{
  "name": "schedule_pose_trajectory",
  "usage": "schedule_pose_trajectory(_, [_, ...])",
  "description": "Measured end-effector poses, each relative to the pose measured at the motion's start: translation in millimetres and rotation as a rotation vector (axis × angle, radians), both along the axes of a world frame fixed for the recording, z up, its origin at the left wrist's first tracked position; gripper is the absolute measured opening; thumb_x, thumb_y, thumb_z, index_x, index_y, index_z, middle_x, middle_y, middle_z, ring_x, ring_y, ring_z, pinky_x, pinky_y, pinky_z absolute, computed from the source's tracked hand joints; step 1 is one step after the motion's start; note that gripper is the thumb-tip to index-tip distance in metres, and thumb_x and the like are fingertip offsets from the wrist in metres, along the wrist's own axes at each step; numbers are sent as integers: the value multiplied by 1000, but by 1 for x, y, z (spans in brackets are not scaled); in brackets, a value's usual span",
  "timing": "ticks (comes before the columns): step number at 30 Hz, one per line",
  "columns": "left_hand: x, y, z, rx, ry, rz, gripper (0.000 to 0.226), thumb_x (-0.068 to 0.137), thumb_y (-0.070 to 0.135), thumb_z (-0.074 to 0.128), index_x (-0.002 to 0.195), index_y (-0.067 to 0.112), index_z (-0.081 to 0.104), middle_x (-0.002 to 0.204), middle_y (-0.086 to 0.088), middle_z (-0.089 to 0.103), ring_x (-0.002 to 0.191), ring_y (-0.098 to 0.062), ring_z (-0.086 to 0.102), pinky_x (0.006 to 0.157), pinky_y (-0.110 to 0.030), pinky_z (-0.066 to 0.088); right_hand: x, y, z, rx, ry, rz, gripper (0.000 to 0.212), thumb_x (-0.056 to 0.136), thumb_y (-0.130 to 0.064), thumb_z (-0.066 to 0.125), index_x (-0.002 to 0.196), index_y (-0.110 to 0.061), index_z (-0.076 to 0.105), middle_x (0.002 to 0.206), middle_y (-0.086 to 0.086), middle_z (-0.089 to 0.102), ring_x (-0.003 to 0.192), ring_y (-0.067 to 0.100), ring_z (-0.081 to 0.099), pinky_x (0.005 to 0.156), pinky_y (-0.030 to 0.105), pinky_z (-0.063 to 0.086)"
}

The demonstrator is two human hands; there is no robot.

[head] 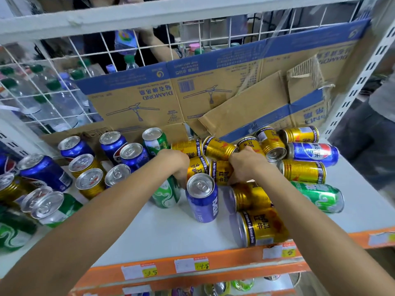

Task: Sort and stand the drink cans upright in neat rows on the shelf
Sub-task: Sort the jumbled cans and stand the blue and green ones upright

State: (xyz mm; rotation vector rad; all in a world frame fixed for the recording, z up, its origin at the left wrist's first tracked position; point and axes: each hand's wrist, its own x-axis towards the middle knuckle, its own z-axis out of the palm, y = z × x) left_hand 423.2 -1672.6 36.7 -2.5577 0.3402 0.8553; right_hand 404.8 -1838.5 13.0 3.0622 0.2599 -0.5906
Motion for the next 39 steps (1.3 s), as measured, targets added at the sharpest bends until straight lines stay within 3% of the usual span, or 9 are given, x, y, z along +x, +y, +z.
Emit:
schedule_pose_trajectory(4, [2,0,-3,-3,-11,-6,38,91,32,57,117,4,56,99,-8,55,92,-26,56,83,-38,50,-1,-1,0,28,-17,-19,64,74,-51,73,122,-12,54,120,9,56,118,27,41,87,38,44])
schedule_pose_trajectory(8, [-3,5,-6,-31,-90,-4,41,90,34,57,121,8,53,113,-9,56,97,-27,55,77,-36,47,-4,-2,3,73,-35,-53,69,71,-52,75,124,-13,53,119,8,56,114,26,44,84,37,43])
schedule_pose_trajectory(12, [3,8,1,-110,-111,29,34,84,43,61,91,10,58,79,-2,50,84,-25,54,78,-35,51,-5,-2,6,85,-57,-76,71,63,-55,78,120,-18,58,113,8,60,106,27,52,81,36,48])
schedule_pose_trajectory(15, [4,9,17,-193,-196,-17,49,75,57,69,67,13,48,70,-2,47,78,-25,54,69,-33,47,-6,-1,6,109,-80,-105,62,60,-55,78,106,-17,62,103,6,64,94,25,57,76,35,51])
schedule_pose_trajectory(18, [3,10,25,-239,-222,-91,46,73,54,73,84,13,55,83,-4,52,82,-24,54,68,-32,45,-7,4,6,140,-114,-149,56,57,-53,80,93,-15,59,98,6,63,86,25,57,73,35,52])
schedule_pose_trajectory(23, [10,27,15,-231,-192,-105,61,69,54,77,109,11,62,104,-11,57,96,-26,56,74,-33,49,-9,14,10,268,-199,-201,69,67,-35,79,123,-10,46,115,13,49,105,31,52,81,36,46])
schedule_pose_trajectory(30, [22,35,11,-212,-179,-240,60,73,60,70,107,11,61,105,-7,57,87,-24,54,74,-34,48,-7,22,-4,304,-203,-206,77,70,-51,75,130,-17,40,122,11,46,110,32,48,89,38,43])
schedule_pose_trajectory(34, [35,36,17,-303,-240,-204,68,84,73,40,96,9,62,97,-7,63,84,-23,57,69,-34,44,-4,16,8,477,-182,-287,66,79,-61,59,124,-14,49,112,6,59,101,21,54,81,32,45])
schedule_pose_trajectory(39, [53,33,22,-343,-411,-187,34,96,37,48,112,9,58,102,-11,59,81,-26,52,67,-35,46,19,-2,19,425,-341,-322,51,89,-44,59,125,-10,53,123,7,60,111,25,56,87,33,45])
